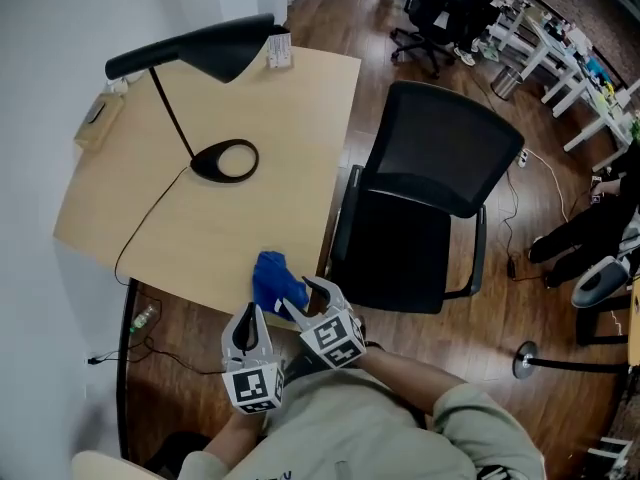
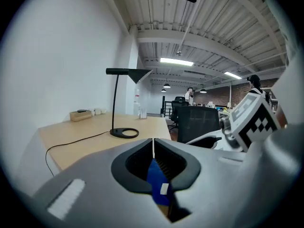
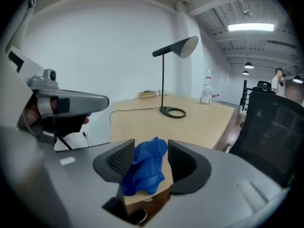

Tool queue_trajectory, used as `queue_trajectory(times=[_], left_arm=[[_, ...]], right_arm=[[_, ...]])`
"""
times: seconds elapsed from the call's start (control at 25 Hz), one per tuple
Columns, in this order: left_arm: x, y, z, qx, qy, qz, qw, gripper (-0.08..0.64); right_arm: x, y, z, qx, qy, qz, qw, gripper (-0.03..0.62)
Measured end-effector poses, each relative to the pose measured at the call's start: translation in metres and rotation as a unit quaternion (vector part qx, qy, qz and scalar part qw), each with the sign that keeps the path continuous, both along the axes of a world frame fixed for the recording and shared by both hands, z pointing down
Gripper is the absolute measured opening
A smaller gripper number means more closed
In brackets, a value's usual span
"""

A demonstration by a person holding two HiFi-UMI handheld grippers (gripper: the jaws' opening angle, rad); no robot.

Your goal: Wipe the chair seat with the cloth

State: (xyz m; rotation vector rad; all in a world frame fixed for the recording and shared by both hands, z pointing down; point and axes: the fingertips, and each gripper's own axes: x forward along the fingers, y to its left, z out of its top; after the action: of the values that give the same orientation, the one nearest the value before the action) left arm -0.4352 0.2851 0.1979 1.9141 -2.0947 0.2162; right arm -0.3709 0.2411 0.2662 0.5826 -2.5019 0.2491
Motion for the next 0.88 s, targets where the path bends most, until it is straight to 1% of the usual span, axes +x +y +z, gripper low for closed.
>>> queue_trajectory(times=[0.12,0.2,0.32,0.52,0.6,0.68,0.76,0.88], left_arm=[[-0.011,0.002,0.006,-0.007,0.006,-0.007,0.9999,0.006],[-0.015,0.003,0.01,-0.011,0.007,-0.008,0.9999,0.006],[-0.019,0.003,0.014,-0.015,0.002,-0.011,0.9998,0.006],[-0.029,0.005,0.012,-0.024,-0.004,-0.032,0.9992,0.006],[-0.029,0.005,0.015,-0.028,-0.003,-0.038,0.9989,0.006],[-0.025,0.003,0.021,-0.036,-0.003,-0.038,0.9986,0.006],[-0.02,-0.002,0.027,-0.043,-0.004,-0.035,0.9985,0.006],[-0.006,-0.018,0.032,-0.049,-0.007,-0.023,0.9985,0.006]], right_arm=[[-0.023,-0.001,0.027,-0.011,0.031,-0.02,0.999,0.204],[-0.033,-0.006,0.043,-0.015,0.051,-0.025,0.998,0.231],[-0.042,-0.012,0.065,-0.03,0.075,-0.03,0.996,0.244],[-0.051,-0.003,0.1,-0.068,0.109,-0.058,0.99,0.241],[-0.05,0.0,0.11,-0.077,0.122,-0.069,0.987,0.219],[-0.048,0.002,0.116,-0.085,0.123,-0.072,0.986,0.16],[-0.046,0.001,0.115,-0.094,0.11,-0.074,0.987,0.121],[-0.034,-0.007,0.104,-0.102,0.086,-0.066,0.989,0.103]])
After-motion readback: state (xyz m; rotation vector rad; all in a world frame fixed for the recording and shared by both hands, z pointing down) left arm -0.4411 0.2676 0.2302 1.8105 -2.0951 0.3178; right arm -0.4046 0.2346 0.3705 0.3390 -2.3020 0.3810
